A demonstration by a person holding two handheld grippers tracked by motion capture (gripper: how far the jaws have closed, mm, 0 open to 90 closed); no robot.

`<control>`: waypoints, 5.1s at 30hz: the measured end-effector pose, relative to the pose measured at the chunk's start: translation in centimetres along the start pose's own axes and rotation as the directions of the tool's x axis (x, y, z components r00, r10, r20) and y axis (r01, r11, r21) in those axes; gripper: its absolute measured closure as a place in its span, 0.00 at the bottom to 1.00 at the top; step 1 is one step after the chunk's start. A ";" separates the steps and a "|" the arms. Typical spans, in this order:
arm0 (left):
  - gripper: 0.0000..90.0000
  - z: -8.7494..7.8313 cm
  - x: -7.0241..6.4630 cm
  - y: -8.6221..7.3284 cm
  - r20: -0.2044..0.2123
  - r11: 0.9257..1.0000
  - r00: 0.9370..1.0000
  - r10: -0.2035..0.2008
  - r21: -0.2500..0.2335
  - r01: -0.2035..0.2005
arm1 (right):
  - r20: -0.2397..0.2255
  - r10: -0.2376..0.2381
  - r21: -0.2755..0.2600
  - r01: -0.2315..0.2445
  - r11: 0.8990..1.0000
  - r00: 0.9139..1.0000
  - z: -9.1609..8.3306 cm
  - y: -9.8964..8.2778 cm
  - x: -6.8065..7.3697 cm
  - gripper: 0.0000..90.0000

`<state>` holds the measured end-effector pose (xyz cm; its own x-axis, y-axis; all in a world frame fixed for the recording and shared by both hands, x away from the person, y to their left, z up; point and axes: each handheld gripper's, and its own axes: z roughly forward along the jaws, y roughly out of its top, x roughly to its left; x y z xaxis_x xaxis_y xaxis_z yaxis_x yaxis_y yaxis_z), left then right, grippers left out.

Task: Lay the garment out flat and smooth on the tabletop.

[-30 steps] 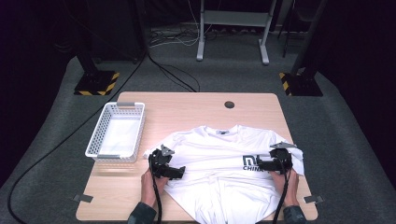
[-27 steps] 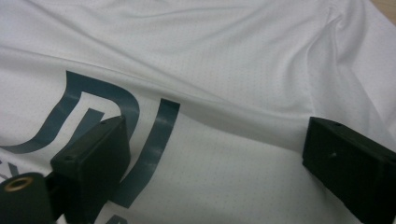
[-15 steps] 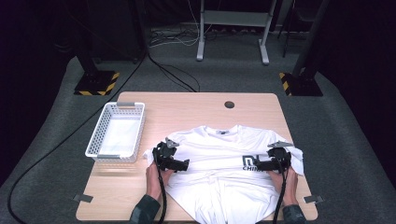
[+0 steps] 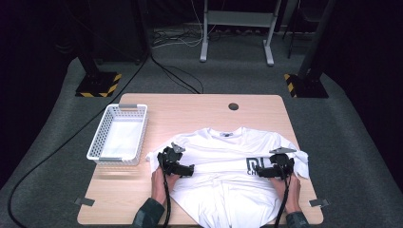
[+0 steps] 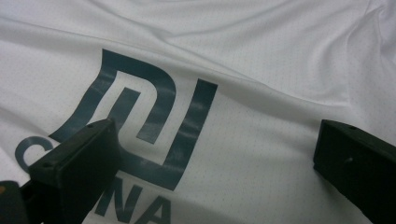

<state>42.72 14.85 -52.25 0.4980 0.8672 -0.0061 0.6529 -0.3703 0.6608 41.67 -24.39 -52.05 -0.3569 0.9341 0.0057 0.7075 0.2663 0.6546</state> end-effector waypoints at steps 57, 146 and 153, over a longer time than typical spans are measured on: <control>0.00 -1.1 -2.9 -0.7 0.053 0.996 0.996 0.068 0.053 -0.071 | -0.038 0.026 0.000 -0.026 1.000 0.999 -0.7 -0.4 1.3 0.05; 0.00 -2.1 -4.4 -3.5 0.019 0.997 1.000 0.022 -0.078 -0.021 | 0.129 0.064 0.016 -0.066 0.998 0.990 -7.8 -7.2 2.4 0.18; 0.00 -2.1 -4.4 -3.5 0.019 0.997 1.000 0.023 -0.078 -0.021 | 0.156 0.124 0.044 -0.132 0.990 0.980 -11.4 -11.7 1.4 0.14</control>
<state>37.03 13.03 -52.94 0.5232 0.8522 -0.0050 0.5958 -0.3616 0.7171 25.92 -28.87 -51.07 -0.1672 0.9854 -0.0309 0.7748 0.1507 0.6140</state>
